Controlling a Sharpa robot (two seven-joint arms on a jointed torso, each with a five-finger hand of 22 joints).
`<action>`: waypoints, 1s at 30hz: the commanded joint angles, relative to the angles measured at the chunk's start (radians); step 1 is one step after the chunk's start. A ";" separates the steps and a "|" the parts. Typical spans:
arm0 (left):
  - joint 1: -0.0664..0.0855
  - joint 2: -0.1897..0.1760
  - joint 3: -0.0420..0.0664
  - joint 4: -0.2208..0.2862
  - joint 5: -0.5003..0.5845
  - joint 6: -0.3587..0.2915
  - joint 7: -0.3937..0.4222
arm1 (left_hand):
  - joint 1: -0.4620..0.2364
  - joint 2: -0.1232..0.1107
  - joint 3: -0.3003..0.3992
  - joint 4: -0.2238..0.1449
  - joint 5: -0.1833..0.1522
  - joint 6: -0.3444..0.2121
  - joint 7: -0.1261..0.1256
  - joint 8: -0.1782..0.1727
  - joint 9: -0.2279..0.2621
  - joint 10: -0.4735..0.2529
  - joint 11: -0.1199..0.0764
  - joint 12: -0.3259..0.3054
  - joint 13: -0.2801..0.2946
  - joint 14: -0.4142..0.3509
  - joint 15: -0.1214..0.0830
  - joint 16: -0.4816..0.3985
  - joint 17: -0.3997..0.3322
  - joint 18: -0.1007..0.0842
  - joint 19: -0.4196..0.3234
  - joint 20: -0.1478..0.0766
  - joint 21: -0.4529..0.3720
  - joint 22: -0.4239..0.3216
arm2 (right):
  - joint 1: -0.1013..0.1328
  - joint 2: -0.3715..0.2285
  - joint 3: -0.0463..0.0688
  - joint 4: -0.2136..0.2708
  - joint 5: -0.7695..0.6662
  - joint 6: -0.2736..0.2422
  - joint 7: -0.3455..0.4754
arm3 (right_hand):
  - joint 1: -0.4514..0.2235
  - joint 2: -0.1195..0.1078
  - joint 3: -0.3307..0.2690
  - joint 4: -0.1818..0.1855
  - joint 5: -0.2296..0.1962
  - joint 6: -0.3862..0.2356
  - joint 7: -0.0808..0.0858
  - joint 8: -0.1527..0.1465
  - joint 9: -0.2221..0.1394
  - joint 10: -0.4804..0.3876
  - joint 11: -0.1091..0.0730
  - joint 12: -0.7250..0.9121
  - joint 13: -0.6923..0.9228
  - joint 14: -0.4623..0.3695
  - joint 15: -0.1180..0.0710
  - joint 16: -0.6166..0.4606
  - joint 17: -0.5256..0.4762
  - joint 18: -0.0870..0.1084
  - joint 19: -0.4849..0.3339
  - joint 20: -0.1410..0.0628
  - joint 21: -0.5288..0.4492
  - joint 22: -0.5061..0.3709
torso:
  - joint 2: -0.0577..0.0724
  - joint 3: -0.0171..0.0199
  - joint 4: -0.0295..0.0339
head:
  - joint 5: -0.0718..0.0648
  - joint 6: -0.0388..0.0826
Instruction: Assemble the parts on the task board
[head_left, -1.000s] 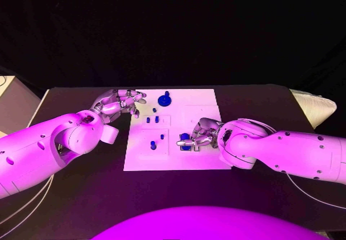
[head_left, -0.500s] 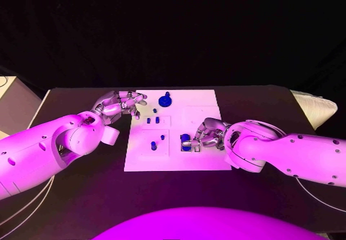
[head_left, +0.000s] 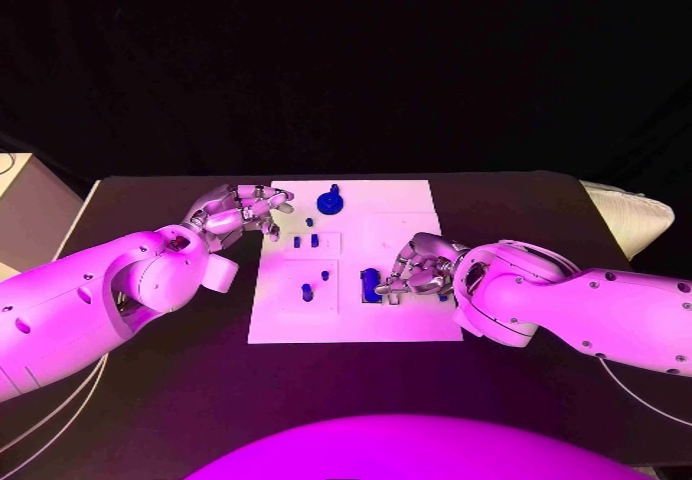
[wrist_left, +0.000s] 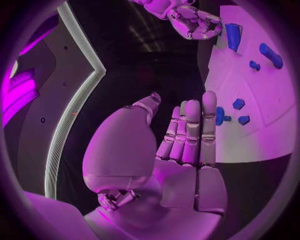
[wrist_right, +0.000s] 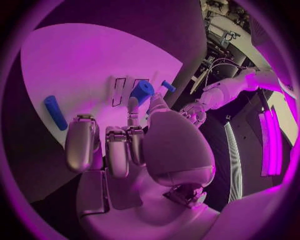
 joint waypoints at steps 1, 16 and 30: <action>-0.001 0.001 0.001 0.003 0.002 0.017 0.004 | 0.002 0.011 0.001 0.005 0.004 -0.006 0.001 0.005 0.001 -0.006 -0.001 0.005 0.002 -0.006 -0.001 0.001 -0.001 0.015 -0.007 -0.002 -0.007 -0.002 | -0.002 0.004 0.000 -0.002 -0.027 0.001 0.012 | 0.051 0.006 0.030 -0.005 0.001 -0.006 -0.008 0.004 0.003 0.062 -0.009 0.005 0.209 0.104 -0.011 0.004 0.263 -0.014 0.007 -0.008 0.004 0.071 | 0.001 -0.0011 0.0011 | -0.001 -0.001; -0.001 0.000 0.001 0.004 0.002 0.018 0.003 | 0.003 0.015 0.001 0.008 0.004 -0.006 0.001 0.006 0.001 -0.008 0.000 0.006 0.002 -0.006 0.000 0.001 -0.002 0.015 -0.007 -0.002 -0.007 -0.002 | -0.012 0.046 0.000 -0.042 -0.080 -0.024 -0.026 | 0.113 0.012 0.083 -0.001 0.016 0.000 -0.015 0.007 0.008 0.069 -0.016 0.017 0.218 0.104 -0.015 0.004 0.263 -0.015 0.010 -0.012 0.008 0.077 | 0.001 -0.0008 0.0013 | -0.001 -0.005; -0.001 -0.002 0.001 0.004 0.001 0.017 0.003 | 0.003 0.015 0.001 0.008 0.004 -0.006 0.001 0.006 0.001 -0.008 0.000 0.006 0.002 -0.006 0.000 0.001 -0.002 0.015 -0.007 -0.002 -0.007 -0.002 | -0.021 0.053 0.000 -0.046 -0.087 -0.005 -0.020 | 0.119 -0.007 0.085 -0.001 0.011 0.000 -0.015 0.008 0.010 0.069 -0.016 0.016 0.218 0.104 -0.017 0.004 0.263 -0.015 0.010 -0.014 0.007 0.078 | -0.001 -0.0009 0.0005 | -0.002 -0.008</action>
